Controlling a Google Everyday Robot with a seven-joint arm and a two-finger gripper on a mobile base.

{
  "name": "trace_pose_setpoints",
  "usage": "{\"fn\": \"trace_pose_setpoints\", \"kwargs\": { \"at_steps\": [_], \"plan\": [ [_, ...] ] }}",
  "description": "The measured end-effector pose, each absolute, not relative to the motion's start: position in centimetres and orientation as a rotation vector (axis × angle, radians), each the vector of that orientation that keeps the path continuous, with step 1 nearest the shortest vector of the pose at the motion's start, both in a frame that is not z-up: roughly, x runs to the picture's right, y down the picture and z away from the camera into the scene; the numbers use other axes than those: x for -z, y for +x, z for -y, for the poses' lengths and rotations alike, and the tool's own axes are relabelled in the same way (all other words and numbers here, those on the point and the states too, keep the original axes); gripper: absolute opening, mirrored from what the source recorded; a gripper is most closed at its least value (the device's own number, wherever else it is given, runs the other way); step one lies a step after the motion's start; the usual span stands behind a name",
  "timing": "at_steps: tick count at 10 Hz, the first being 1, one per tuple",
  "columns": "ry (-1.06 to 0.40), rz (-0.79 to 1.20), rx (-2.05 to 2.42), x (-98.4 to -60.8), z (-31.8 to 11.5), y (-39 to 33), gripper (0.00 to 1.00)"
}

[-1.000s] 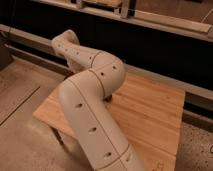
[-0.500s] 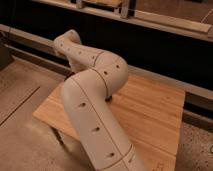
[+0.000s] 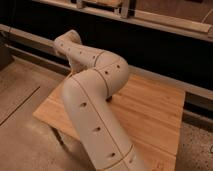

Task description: Drag the ceramic bowl in a circle

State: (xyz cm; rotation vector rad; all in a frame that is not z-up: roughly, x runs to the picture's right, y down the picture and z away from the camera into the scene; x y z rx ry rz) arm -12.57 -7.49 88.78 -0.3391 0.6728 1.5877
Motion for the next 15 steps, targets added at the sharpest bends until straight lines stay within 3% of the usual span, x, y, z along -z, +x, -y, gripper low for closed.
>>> {"fn": "trace_pose_setpoints", "kwargs": {
  "at_steps": [5, 15],
  "plan": [
    [-0.458, -0.526, -1.647, -85.8, 9.5, -14.9, 0.79],
    [-0.465, -0.517, -1.648, -85.7, 9.6, -15.2, 0.79]
  ]
}}
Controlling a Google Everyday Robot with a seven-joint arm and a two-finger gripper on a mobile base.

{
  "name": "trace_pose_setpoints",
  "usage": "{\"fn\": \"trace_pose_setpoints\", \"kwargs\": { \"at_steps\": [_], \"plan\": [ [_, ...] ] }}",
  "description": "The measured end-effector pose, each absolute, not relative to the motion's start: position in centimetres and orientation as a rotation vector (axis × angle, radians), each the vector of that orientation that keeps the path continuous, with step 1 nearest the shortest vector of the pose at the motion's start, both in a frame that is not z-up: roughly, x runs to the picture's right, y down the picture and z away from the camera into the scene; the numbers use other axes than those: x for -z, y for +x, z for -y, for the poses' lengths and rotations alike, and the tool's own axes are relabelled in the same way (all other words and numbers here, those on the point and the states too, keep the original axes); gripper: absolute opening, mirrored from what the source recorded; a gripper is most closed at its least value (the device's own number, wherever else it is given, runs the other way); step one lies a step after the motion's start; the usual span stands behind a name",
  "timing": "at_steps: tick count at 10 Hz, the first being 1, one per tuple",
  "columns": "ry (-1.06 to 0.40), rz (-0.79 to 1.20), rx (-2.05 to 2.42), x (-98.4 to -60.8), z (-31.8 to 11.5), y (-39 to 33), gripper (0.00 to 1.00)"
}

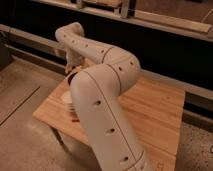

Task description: Drag the ceramic bowl in a circle

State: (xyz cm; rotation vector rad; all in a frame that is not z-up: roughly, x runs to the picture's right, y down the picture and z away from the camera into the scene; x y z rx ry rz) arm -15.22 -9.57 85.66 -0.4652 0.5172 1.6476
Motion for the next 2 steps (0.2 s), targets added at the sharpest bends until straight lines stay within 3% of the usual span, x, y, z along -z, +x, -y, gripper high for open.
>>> {"fn": "trace_pose_setpoints", "kwargs": {
  "at_steps": [2],
  "plan": [
    [-0.465, -0.518, -1.648, -85.71, 9.54, -15.19, 0.79]
  ]
}}
